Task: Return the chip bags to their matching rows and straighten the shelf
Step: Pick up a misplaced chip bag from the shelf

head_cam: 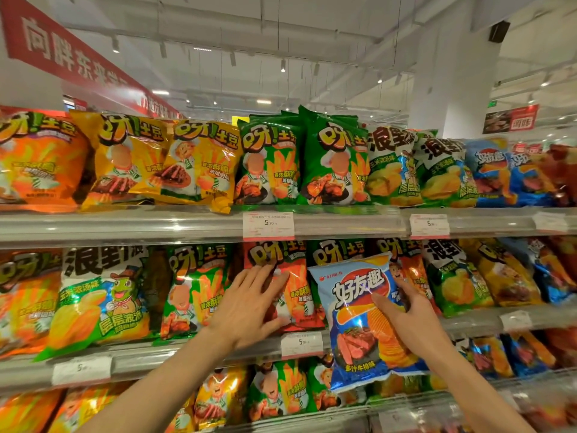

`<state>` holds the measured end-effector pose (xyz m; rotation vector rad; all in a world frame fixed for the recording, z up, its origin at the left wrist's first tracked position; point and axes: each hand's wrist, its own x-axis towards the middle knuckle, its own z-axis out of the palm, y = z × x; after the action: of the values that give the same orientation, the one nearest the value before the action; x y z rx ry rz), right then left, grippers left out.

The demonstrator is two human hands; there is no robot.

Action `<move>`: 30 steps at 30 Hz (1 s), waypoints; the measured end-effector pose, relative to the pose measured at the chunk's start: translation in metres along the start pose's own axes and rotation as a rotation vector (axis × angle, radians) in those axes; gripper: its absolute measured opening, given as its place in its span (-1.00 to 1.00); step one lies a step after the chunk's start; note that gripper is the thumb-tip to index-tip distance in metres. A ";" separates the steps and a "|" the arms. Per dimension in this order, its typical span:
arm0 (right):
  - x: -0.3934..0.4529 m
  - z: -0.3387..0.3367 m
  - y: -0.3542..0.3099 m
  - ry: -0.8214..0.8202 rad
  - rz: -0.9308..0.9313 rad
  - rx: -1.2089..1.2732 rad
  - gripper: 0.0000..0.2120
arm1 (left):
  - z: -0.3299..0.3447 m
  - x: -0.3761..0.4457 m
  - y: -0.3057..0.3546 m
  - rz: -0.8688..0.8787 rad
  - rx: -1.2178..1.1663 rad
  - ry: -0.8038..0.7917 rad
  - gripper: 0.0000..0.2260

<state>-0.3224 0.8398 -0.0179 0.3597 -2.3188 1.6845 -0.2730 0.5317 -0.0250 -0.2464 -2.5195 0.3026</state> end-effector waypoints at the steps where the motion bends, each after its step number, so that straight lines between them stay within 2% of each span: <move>1: 0.000 -0.001 0.000 0.001 -0.002 0.000 -0.41 | 0.000 0.001 0.001 -0.010 0.011 0.003 -0.27; 3: 0.001 -0.001 0.000 0.000 -0.007 0.001 -0.42 | 0.000 0.005 0.003 -0.036 0.038 0.028 -0.30; 7: -0.001 0.002 0.000 0.010 -0.014 0.015 -0.60 | 0.003 0.008 0.007 -0.081 0.063 0.069 -0.35; 9: -0.001 0.004 0.001 0.009 -0.008 0.035 -0.63 | 0.010 0.004 0.011 -0.100 0.051 0.070 -0.33; 14: -0.004 0.007 0.004 0.020 0.014 0.055 -0.58 | 0.018 -0.008 0.006 -0.064 0.020 -0.044 -0.26; 19: -0.006 0.009 0.005 0.036 0.014 0.066 -0.48 | 0.008 -0.018 0.006 -0.043 -0.075 -0.029 -0.33; 22: -0.007 0.011 0.004 0.040 0.023 0.107 -0.50 | -0.003 -0.024 0.017 -0.092 -0.274 0.144 -0.48; 24: -0.008 0.015 0.003 0.044 0.028 0.163 -0.60 | -0.012 -0.026 0.028 -0.211 -0.530 0.199 -0.54; 27: -0.009 0.022 0.002 0.037 0.065 0.250 -0.69 | -0.022 -0.025 0.046 -0.353 -0.959 0.023 -0.45; 30: -0.011 0.028 0.000 0.011 0.103 0.302 -0.78 | -0.025 -0.020 0.061 -0.366 -1.215 -0.124 -0.30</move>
<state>-0.3133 0.8133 -0.0300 0.2894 -2.1067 2.0871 -0.2359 0.5894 -0.0321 -0.2063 -2.4655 -1.4092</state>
